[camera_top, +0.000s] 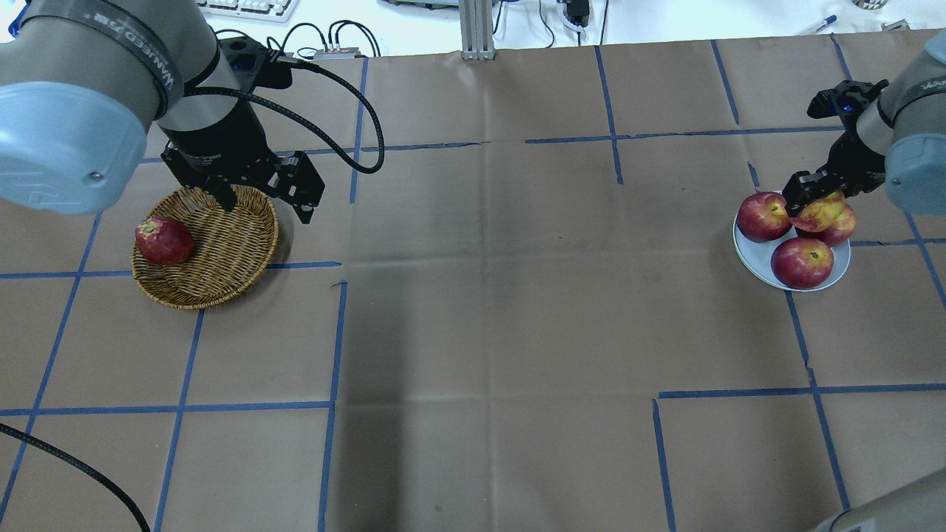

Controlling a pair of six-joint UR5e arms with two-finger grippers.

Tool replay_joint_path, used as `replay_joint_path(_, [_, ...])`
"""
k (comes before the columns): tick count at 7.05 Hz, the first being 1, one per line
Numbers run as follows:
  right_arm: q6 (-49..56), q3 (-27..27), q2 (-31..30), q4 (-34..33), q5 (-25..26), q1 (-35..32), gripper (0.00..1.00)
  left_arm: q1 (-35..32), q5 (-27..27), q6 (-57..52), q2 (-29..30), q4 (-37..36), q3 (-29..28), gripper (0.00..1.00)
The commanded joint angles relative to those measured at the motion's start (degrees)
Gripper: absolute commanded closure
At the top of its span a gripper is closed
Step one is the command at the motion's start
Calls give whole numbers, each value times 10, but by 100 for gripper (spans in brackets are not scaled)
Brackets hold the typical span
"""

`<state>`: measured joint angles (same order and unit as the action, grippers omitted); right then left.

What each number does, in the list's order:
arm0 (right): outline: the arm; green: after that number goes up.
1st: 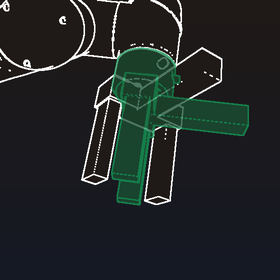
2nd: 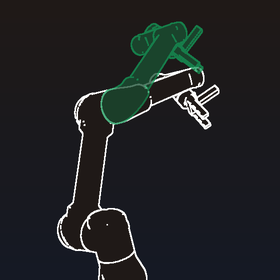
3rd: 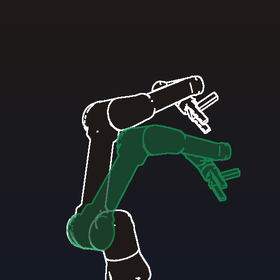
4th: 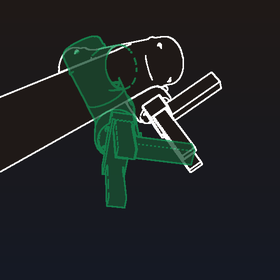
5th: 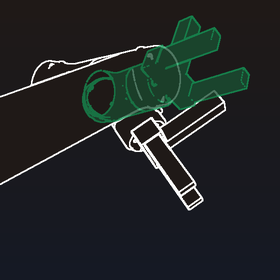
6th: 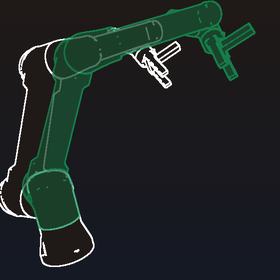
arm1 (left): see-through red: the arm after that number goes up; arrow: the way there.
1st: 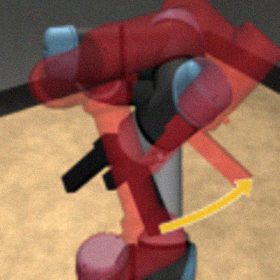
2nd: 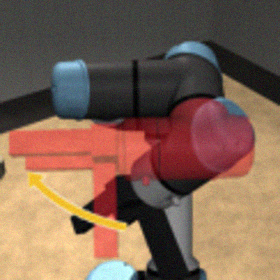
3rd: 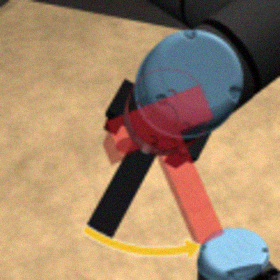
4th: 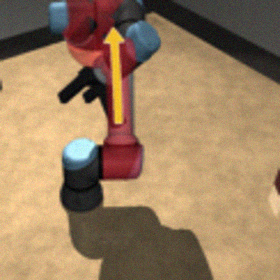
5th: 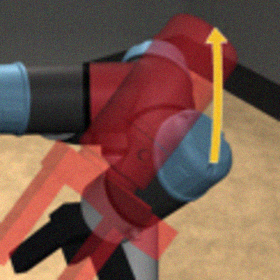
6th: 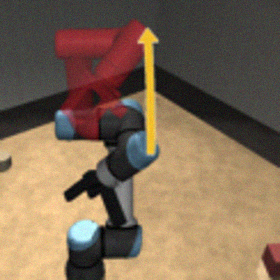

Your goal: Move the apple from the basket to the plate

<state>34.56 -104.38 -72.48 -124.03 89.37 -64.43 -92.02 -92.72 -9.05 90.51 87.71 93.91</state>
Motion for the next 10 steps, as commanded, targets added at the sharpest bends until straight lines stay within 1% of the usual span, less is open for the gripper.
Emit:
replay_joint_path(1, [-5,1,2,0,4,5,0,0,0,0,-1,0,0,1])
replay_joint_path(3, [-5,10,-8,6,4,11,0,0,0,0,-2,0,0,1])
replay_joint_path(4, [-9,27,-13,17,2,9,0,0,0,0,-2,0,0,1])
replay_joint_path(5, [-16,63,-27,74,-2,4,0,0,0,0,-2,0,0,1])
replay_joint_path(6, [-39,104,-40,151,-2,-3,0,0,0,0,-2,0,0,1])
replay_joint_path(7, [-59,127,-55,202,0,-21,0,0,0,0,-2,0,0,1])
replay_joint_path(8, [-115,134,-83,249,4,-47,0,0,0,0,-2,0,0,1])
replay_joint_path(9, [-195,133,-116,287,4,-83,0,0,0,0,-3,1,0,1])
replay_joint_path(10, [-241,132,-140,306,4,-119,0,0,0,0,-3,1,0,1])
